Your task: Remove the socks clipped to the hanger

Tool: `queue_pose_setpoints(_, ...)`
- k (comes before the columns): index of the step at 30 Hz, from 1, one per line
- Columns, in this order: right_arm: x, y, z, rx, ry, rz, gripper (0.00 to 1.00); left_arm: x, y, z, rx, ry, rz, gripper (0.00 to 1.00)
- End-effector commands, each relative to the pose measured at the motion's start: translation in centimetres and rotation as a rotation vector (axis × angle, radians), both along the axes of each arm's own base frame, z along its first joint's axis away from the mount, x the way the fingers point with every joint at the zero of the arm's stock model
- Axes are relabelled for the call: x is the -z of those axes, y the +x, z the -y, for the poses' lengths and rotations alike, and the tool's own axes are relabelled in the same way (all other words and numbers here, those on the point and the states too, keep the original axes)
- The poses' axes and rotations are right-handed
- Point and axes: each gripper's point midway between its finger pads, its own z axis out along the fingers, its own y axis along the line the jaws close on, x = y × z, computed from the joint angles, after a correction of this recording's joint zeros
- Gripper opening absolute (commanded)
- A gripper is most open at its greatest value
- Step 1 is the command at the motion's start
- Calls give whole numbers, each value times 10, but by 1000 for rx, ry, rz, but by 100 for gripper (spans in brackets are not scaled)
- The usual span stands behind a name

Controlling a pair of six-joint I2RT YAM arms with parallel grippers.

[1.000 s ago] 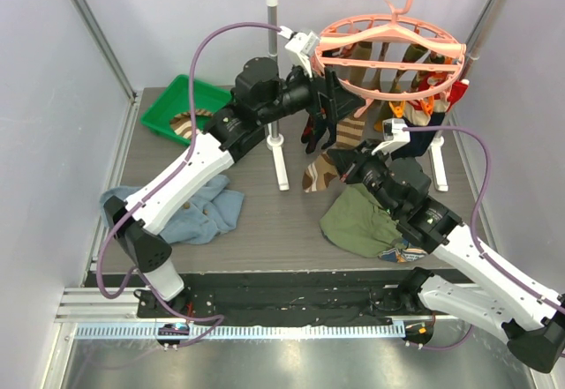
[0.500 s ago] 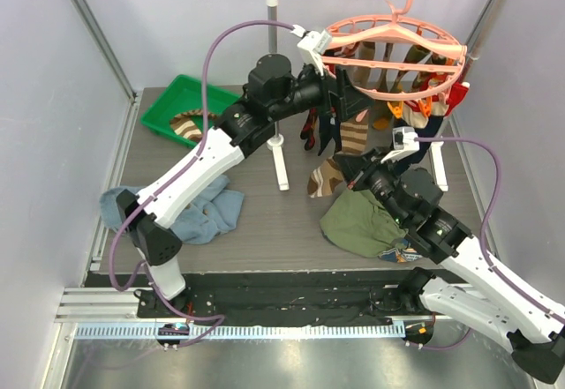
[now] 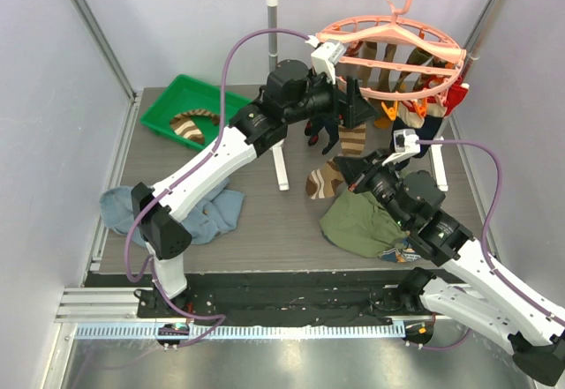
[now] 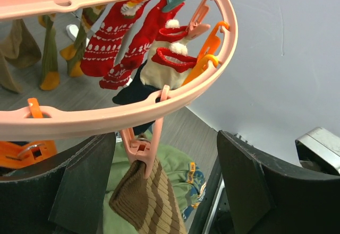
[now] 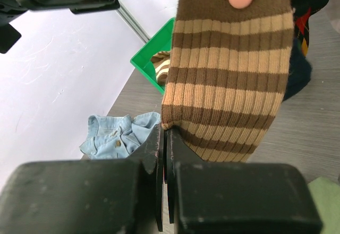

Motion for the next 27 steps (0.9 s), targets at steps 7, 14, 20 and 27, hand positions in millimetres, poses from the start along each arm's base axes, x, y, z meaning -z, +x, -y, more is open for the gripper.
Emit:
queue_pose_setpoints(7,-17,-4,-1,-17,51,58,1,-17,8,2,-25,-18,70,78)
queue_pose_setpoints(14,-17,-4,-5,-32,52,56,1,-16,11,3,-40,-21,60,61)
queue_pose_setpoints(20,-8,-4,-4,-30,58,37,1,-21,12,2,-54,-37,59,58)
queue_pose_setpoints(27,-2,-7,-2,-29,57,18,1,-23,12,1,-60,-47,45,14)
